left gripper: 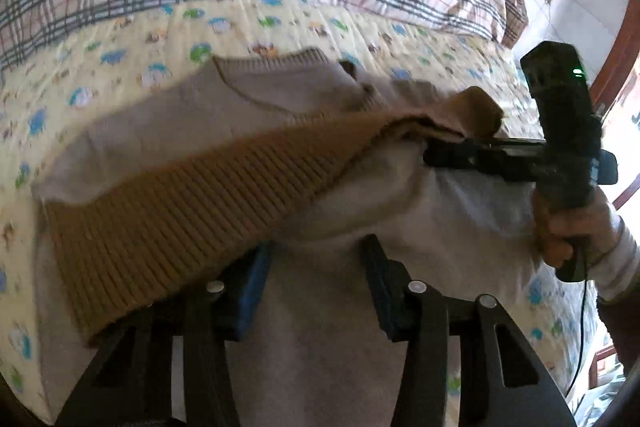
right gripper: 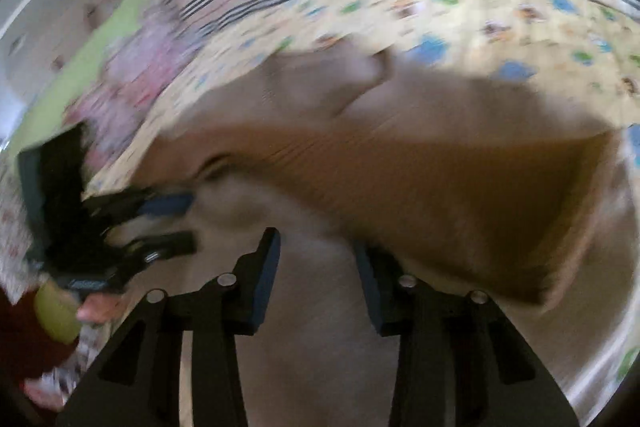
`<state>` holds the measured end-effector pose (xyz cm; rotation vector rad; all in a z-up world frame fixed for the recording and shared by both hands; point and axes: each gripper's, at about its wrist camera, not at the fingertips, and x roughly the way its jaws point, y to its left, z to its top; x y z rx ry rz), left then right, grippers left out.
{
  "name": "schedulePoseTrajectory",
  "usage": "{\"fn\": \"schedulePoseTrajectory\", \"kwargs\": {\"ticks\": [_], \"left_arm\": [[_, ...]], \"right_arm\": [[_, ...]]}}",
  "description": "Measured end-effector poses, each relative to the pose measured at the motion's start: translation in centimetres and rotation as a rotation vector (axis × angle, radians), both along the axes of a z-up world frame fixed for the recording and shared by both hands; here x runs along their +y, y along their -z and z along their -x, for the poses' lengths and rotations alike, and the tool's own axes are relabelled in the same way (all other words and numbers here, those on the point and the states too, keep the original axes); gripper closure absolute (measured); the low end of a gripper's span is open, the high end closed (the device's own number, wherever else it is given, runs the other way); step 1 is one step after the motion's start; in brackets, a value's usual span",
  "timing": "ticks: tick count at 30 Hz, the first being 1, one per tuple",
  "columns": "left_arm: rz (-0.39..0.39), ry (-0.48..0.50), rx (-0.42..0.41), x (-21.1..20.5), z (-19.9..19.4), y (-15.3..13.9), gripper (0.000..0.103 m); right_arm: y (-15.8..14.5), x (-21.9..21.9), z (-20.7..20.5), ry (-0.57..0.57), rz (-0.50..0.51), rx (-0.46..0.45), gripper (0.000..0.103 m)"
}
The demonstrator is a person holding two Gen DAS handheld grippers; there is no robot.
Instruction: Fold small clothes
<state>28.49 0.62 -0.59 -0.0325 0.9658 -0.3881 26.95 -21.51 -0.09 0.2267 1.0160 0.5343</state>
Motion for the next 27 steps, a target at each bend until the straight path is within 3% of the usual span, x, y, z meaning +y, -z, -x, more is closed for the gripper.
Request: {"fn": "schedulePoseTrajectory", "kwargs": {"ticks": [3, 7, 8, 10, 12, 15, 19, 23, 27], "left_arm": [[-0.074, -0.114, -0.027, 1.6, -2.4, -0.8, 0.043], [-0.113, -0.365, 0.017, 7.3, -5.7, -0.1, 0.042], [-0.105, -0.405, 0.024, 8.5, -6.0, 0.1, 0.043], [-0.013, -0.457, 0.039, 11.2, -5.7, 0.3, 0.051], [0.041, -0.473, 0.04, 12.4, -4.6, 0.2, 0.052], [0.022, -0.471, 0.012, 11.5, -1.7, -0.8, 0.049], [0.072, -0.398, -0.031, 8.8, 3.5, -2.4, 0.047], [0.08, -0.365, -0.041, 7.3, 7.8, -2.5, 0.043], [0.096, -0.427, 0.0, 8.8, 9.7, -1.0, 0.043]], "right_arm": [[-0.4, -2.7, -1.6, 0.181, 0.023, -0.031, 0.062], [-0.6, -7.3, -1.8, 0.386, -0.088, -0.038, 0.062], [-0.9, -8.0, -1.3, 0.421, -0.105, -0.052, 0.062], [-1.5, -8.3, 0.0, 0.445, -0.111, -0.073, 0.061], [-2.2, -8.8, 1.8, 0.454, -0.133, -0.089, 0.058], [-2.9, -8.9, 4.5, 0.413, -0.182, -0.116, 0.057], [-3.5, -6.9, 7.7, 0.309, -0.225, -0.128, 0.057], [-3.2, -5.7, 11.4, 0.235, -0.159, -0.12, 0.057], [-2.0, -6.3, 13.8, 0.249, -0.119, -0.082, 0.057]]}}
